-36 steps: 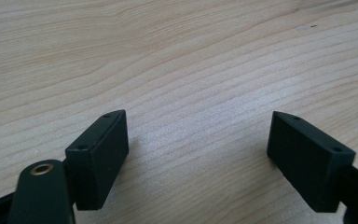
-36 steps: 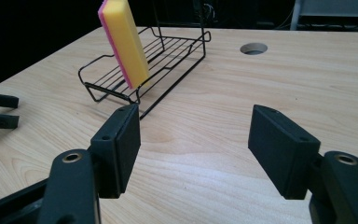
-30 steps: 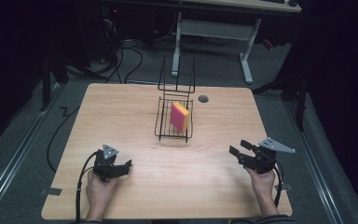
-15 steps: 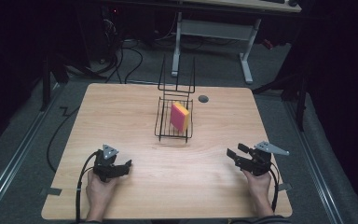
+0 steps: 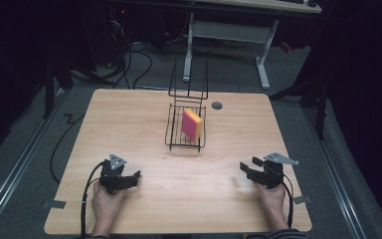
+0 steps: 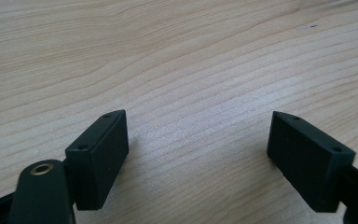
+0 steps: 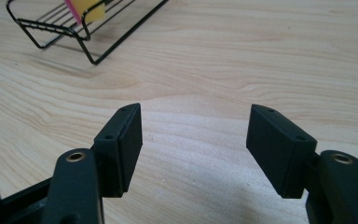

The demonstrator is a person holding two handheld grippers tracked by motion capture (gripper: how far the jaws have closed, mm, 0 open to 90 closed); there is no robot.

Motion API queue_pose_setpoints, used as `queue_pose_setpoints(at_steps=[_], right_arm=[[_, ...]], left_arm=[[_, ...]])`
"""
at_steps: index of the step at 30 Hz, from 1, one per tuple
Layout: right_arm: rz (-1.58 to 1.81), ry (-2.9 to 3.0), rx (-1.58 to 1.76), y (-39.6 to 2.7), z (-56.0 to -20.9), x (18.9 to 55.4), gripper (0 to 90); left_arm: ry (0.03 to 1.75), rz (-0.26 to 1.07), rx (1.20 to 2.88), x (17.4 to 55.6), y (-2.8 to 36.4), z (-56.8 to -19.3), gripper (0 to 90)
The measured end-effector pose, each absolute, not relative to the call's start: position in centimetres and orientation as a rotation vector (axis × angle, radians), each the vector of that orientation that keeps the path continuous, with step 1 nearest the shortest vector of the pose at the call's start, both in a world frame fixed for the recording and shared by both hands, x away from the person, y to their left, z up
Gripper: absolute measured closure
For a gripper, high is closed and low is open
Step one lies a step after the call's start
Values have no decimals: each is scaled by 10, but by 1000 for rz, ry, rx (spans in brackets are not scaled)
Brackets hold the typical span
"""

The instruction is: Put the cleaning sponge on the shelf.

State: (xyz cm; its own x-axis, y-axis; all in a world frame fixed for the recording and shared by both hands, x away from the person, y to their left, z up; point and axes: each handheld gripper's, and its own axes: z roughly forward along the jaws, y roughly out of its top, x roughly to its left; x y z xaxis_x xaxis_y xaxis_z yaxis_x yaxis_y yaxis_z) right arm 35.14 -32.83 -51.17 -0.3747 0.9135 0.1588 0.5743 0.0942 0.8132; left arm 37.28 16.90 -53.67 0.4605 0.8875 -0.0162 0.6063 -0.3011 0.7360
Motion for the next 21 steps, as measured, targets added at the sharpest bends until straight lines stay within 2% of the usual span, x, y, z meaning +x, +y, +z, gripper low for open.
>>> queue_pose_setpoints(at_steps=[21], right_arm=[[888, 2084, 1434, -310, -530, 359, 361]], left_arm=[[1240, 523, 2026, 373, 169, -537, 211]])
